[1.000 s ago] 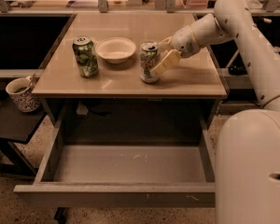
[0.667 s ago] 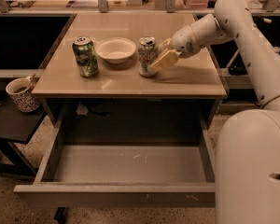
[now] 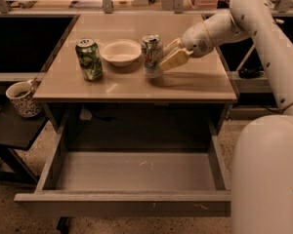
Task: Place 7up can into top drawer
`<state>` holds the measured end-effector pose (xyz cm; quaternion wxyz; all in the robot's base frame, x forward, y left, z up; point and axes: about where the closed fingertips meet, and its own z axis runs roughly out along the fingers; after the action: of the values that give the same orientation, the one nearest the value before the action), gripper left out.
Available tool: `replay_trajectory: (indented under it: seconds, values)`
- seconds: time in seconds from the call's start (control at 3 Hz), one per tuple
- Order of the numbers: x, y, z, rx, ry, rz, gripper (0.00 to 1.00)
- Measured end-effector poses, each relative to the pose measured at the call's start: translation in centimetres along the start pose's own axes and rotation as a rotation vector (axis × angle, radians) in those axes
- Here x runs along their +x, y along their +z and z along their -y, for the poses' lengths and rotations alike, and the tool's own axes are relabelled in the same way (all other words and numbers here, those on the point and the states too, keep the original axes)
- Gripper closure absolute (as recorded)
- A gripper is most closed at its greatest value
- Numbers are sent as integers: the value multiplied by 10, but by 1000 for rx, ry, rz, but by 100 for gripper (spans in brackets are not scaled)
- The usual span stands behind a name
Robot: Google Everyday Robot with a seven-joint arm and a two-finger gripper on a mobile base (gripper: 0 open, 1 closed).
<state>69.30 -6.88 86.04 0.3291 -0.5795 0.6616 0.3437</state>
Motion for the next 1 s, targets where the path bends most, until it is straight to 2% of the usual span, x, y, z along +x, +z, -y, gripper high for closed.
replay_trajectory:
  seconds: [0.33,0.67,1.0]
  values:
    - [-9,-30,-29,44,-22,-23,100]
    - [-25,-70,-86,99,-50,-7,100]
    - [-30,-88,-155,89,-11,76,100]
